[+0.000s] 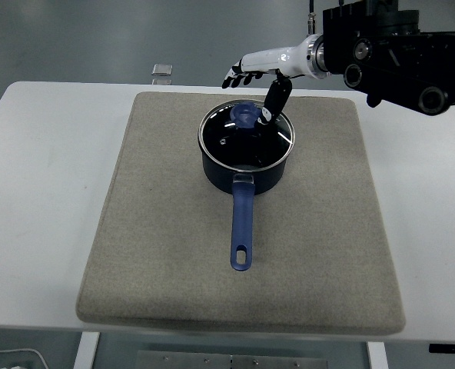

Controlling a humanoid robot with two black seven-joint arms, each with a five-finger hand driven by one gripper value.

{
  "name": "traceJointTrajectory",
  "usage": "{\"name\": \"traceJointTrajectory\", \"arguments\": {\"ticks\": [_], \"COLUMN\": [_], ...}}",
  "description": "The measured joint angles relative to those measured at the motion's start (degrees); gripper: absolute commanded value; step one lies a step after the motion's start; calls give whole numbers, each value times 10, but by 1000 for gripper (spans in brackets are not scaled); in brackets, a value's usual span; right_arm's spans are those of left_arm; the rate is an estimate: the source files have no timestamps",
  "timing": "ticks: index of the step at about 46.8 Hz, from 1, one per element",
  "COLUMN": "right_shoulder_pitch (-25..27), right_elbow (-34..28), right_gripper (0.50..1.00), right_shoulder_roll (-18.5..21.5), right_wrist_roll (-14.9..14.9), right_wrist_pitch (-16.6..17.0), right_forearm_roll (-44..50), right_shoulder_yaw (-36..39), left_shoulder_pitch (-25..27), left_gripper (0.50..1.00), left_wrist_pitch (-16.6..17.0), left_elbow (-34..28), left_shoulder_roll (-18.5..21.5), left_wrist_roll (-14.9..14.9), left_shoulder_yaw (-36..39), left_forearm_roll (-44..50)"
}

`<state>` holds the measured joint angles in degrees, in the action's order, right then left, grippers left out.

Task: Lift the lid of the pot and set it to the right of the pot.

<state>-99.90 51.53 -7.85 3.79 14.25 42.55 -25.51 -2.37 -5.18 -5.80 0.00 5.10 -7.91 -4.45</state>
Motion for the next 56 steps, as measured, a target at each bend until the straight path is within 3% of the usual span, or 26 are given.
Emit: {"name": "traceJointTrajectory", "arguments": {"ticks": [22,35,45,56], "right_shoulder_pitch": [7,8,8,7], "right_elbow": [-5,-6,-6,-6], "right_gripper": [893,797,764,764], "right_shoulder_roll": [13,26,25,24], "right_wrist_roll": [7,7,7,6], "right_wrist_pitch": [-12,-10,-7,-5], "right_forearm_roll": [22,22,23,23], "right_shoulder_yaw": [-17,-17,-18,-18], "left_shoulder_pitch": [0,0,0,0], "left_gripper": [1000,1000,1000,1000], "left_wrist_pitch": [0,0,0,0], "left_elbow": [0,0,0,0], "left_shoulder_roll": [0,0,0,0], "left_wrist_roll": [0,0,0,0], "left_shoulder_yaw": [0,0,0,0], "left_forearm_roll": [0,0,0,0]}}
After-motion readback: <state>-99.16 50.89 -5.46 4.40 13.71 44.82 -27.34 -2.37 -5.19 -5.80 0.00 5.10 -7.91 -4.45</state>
